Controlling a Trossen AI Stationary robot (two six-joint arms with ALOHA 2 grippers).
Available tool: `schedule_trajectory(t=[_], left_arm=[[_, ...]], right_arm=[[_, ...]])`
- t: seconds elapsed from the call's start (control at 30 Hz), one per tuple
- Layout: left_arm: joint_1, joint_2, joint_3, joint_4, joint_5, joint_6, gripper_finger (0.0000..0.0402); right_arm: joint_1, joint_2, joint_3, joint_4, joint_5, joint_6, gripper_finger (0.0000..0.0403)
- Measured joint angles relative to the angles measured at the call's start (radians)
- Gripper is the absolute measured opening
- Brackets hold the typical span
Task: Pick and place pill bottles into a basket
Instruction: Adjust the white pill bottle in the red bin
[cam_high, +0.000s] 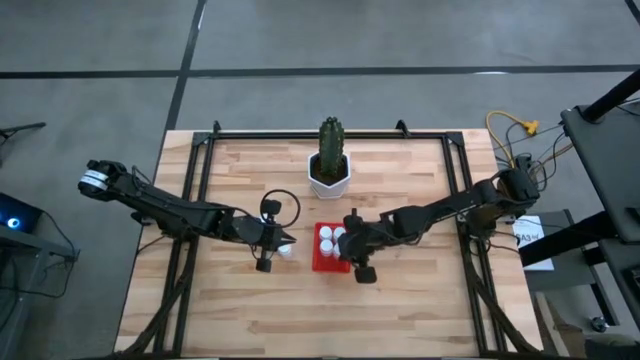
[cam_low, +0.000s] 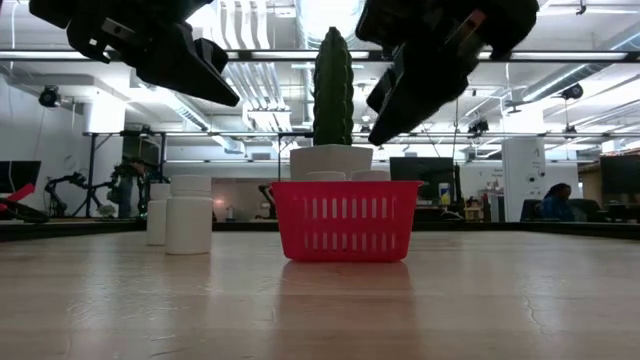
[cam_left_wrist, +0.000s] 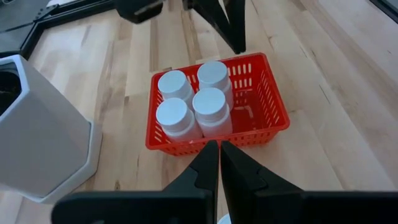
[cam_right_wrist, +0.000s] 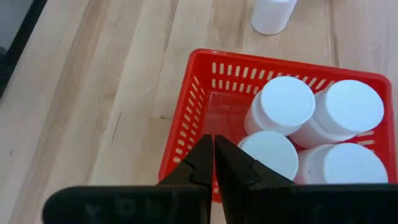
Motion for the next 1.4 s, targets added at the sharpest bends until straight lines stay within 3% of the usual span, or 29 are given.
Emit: schedule_trajectory(t=[0.23, 0.37, 0.93, 1.2, 1.4], left_arm=[[0.0, 0.0, 0.0, 0.0, 0.0, 0.0, 0.0], [0.0, 0.0, 0.0, 0.0, 0.0, 0.0, 0.0], [0.0, 0.0, 0.0, 0.001, 0.0, 0.0, 0.0], [0.0, 0.001, 0.0, 0.001, 0.0, 0.0, 0.0], [0.0, 0.001, 0.0, -0.001, 0.0, 0.0, 0.0]], right_arm=[[0.012, 0.0, 0.109, -0.16, -0.023, 0.004, 0.0008], [0.017, 0.0, 0.11, -0.153, -0.079, 0.034, 0.0008], [0.011, 0.042, 0.073, -0.102, -0.105, 0.069, 0.0008], [-0.006, 0.07, 0.121, -0.146, -0.103, 0.05, 0.0008], [-0.008, 0.167, 0.179, -0.187, -0.102, 0.027, 0.0008]])
